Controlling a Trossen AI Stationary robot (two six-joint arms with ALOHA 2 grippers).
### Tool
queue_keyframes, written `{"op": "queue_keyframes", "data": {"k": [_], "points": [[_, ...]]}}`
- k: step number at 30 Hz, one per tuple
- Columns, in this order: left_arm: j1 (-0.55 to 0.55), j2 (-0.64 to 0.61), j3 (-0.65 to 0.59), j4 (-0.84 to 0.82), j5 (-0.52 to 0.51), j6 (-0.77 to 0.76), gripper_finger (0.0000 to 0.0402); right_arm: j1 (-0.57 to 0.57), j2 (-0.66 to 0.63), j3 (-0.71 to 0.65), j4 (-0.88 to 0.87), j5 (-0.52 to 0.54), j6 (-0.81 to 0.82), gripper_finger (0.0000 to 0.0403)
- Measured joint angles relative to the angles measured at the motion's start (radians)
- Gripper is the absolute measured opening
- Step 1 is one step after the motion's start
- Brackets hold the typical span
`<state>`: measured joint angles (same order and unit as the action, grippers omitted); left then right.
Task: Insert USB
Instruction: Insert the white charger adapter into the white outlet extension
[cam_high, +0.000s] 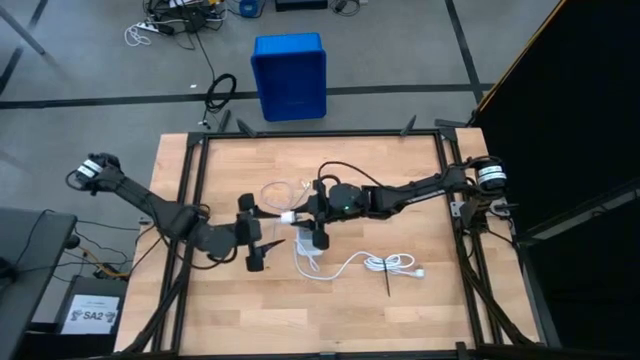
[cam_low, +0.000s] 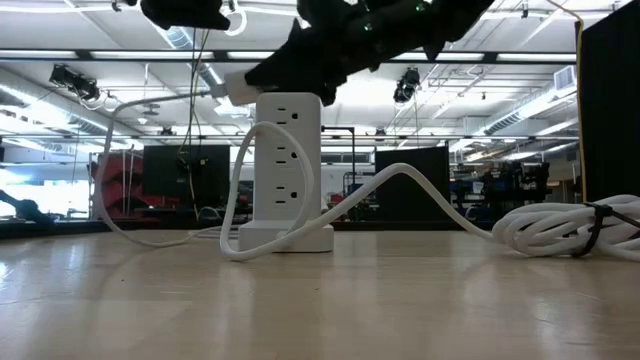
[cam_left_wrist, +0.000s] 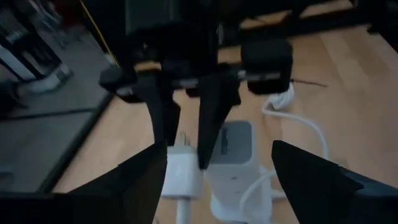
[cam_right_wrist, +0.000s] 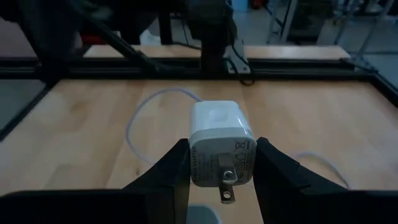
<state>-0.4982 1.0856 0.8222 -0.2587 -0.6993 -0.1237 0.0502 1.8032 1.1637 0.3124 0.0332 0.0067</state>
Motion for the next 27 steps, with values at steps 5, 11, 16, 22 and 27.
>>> {"op": "queue_keyframes", "data": {"k": [5, 11, 16, 22, 27], "points": [[0.093, 0.008, 0.013, -0.066, 0.091, -0.023, 0.028, 0.003, -0.001, 0.0, 0.031, -0.003, -0.001, 0.0107], [0.176, 0.015, 0.011, -0.133, 0.139, -0.064, 0.028, 0.021, -0.001, 0.0, 0.025, 0.005, -0.01, 0.0106], [0.212, 0.033, 0.01, -0.136, 0.228, -0.055, 0.028, 0.022, -0.001, 0.0, 0.027, -0.002, -0.011, 0.0107], [0.216, 0.066, 0.009, -0.131, 0.288, -0.011, 0.028, 0.023, -0.001, 0.0, 0.028, -0.004, -0.019, 0.0106], [0.219, 0.067, 0.008, -0.096, 0.285, 0.007, 0.0276, 0.023, -0.001, 0.0, 0.027, -0.004, -0.019, 0.0108]]}}
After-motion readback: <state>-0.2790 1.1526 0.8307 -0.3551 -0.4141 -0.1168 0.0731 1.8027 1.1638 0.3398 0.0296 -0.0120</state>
